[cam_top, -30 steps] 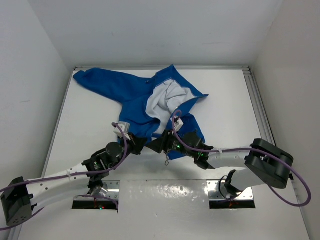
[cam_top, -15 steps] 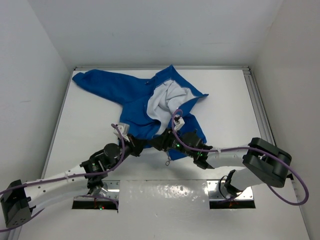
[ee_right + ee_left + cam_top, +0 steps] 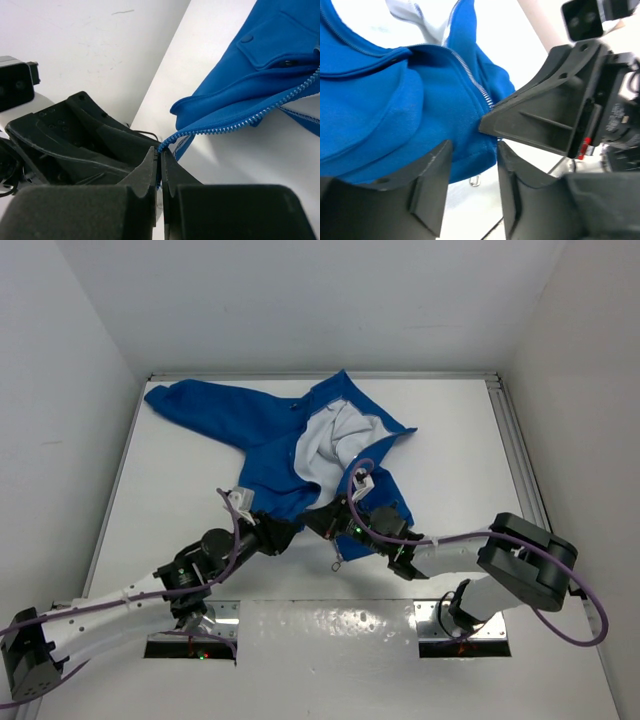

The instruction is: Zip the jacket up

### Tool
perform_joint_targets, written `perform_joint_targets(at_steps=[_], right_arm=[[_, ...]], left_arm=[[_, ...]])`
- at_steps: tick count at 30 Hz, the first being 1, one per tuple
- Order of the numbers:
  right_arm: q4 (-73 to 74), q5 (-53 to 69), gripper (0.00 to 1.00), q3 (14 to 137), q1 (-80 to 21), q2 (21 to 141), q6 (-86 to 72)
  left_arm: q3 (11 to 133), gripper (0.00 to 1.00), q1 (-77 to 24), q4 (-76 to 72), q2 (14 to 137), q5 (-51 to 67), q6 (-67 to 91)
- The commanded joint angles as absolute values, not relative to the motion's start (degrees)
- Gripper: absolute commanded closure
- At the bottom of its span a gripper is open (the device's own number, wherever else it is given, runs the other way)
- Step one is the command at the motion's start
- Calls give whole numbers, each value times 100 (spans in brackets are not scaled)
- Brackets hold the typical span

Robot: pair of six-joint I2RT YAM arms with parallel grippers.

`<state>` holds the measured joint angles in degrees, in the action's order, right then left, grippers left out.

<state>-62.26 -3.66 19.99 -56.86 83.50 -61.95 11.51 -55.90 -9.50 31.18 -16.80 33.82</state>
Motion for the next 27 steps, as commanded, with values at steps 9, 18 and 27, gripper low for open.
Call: perform_joint_targets(at_steps=[9,18,27], right_arm=[[-7733,-124,100,1820,-5590,8595,-6793],[-8130,-9,100,1688,-5493,8701,-7119],[-8867,386,100,1617,-5344,8938,-7531]], left_arm=[[905,57,-5616,-1459,2865,-1406,3823],[949,64,-5607,-1793,3190,-1652,3639],[967,64,-5511,-2022,3551,-1644,3437]])
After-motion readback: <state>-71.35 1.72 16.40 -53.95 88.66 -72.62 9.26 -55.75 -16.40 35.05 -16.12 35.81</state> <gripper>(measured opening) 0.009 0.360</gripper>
